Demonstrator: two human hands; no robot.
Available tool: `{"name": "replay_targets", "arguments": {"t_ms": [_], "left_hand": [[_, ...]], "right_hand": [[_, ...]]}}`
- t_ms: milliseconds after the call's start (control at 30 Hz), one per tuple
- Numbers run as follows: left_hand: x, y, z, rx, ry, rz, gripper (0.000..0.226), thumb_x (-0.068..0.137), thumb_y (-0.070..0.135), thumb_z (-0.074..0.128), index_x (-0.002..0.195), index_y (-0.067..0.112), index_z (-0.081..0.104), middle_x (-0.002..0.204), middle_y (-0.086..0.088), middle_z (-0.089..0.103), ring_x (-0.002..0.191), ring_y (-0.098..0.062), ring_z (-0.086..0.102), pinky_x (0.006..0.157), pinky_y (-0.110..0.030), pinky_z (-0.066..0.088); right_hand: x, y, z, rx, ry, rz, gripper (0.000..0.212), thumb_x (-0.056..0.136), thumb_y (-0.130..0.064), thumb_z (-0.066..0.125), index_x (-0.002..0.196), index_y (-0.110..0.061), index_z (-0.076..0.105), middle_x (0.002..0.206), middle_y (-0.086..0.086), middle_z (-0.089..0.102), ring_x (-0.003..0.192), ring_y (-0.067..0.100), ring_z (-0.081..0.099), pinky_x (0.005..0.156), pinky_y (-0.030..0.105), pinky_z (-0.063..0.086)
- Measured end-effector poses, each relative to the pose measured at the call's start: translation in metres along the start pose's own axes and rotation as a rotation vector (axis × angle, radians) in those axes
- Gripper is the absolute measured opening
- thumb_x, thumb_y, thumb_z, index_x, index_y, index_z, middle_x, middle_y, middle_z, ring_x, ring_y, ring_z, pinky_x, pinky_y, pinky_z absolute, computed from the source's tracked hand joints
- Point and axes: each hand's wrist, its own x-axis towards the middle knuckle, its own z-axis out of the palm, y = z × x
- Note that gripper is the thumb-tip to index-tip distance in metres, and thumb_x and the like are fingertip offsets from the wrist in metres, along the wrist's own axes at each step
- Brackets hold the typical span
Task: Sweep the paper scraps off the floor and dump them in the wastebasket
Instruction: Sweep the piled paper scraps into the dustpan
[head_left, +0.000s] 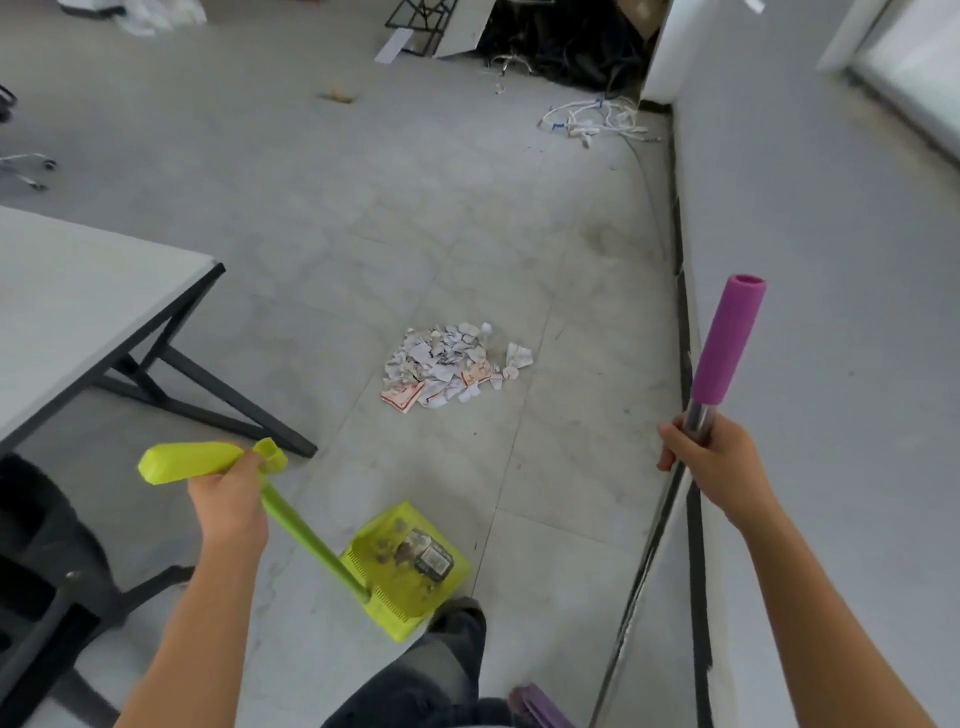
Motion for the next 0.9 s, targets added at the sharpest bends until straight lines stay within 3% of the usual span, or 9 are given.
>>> {"name": "replay_targets", "arguments": {"t_ms": [133,233,400,500,633,767,900], "left_hand": [[0.057,-0.007,0.062,-0.043,0.005,-0.008,0.041,0.085,-0.022,0.035,0.063,0.012,0.040,0.066,-0.003,0.039,0.043,0.004,0.058,0.048,-0.012,0.048],[0.098,-0.008,0.106,-0.067,0.014,-0.012,0.041,0.086,-0.022,0.035,0.063,0.013,0.038,0.065,-0.003,0.038,0.045,0.003,0.059,0.047,-0.011,0.048],[0.149,-0.018,0.158,-0.018,0.044,-0.011,0.042,0.085,-0.022,0.036,0.063,0.014,0.036,0.067,-0.001,0.036,0.065,-0.009,0.057,0.060,-0.020,0.047],[0.170,-0.023,0.186,0.019,0.074,0.010,0.042,0.086,-0.022,0.035,0.064,0.014,0.036,0.069,0.000,0.036,0.073,-0.013,0.056,0.057,-0.016,0.049],[0.198,-0.027,0.224,0.046,0.187,0.025,0.041,0.085,-0.022,0.035,0.063,0.012,0.037,0.067,-0.002,0.036,0.067,-0.010,0.057,0.049,-0.007,0.048],[0.221,-0.028,0.265,0.047,0.300,0.004,0.041,0.086,-0.022,0.036,0.063,0.012,0.038,0.067,-0.003,0.038,0.045,0.006,0.059,0.043,-0.004,0.044],[0.237,-0.028,0.302,0.069,0.370,-0.024,0.042,0.084,-0.025,0.036,0.063,0.012,0.038,0.067,-0.004,0.039,0.043,0.009,0.058,0.042,-0.003,0.044]], "right_hand": [[0.091,-0.026,0.018,-0.029,0.026,-0.023,0.029,0.090,-0.016,0.056,0.072,0.008,0.057,0.060,0.007,0.061,0.047,0.016,0.041,0.048,0.025,0.036],[0.152,-0.045,0.033,-0.015,0.085,-0.050,0.032,0.089,-0.017,0.057,0.072,0.010,0.058,0.057,0.008,0.057,0.037,0.007,0.041,0.038,0.012,0.031],[0.240,-0.072,0.052,-0.002,0.062,-0.134,0.031,0.089,-0.018,0.058,0.069,0.006,0.061,0.059,0.005,0.057,0.049,0.008,0.045,0.043,0.010,0.033],[0.305,-0.090,0.057,0.039,0.017,-0.225,0.030,0.089,-0.016,0.057,0.065,0.002,0.061,0.059,0.008,0.058,0.051,0.011,0.042,0.045,0.011,0.032],[0.403,-0.124,0.068,0.061,-0.019,-0.380,0.029,0.089,-0.016,0.057,0.067,0.003,0.062,0.050,-0.021,0.059,0.049,0.006,0.047,0.047,0.010,0.032],[0.501,-0.173,0.086,0.122,-0.193,-0.568,0.019,0.088,-0.010,0.057,0.074,0.001,0.061,0.048,-0.030,0.059,0.049,-0.007,0.051,0.050,0.005,0.035],[0.592,-0.216,0.120,0.116,-0.420,-0.658,0.008,0.087,-0.006,0.058,0.080,-0.003,0.057,0.046,-0.028,0.059,0.050,-0.011,0.057,0.054,0.003,0.040]]}}
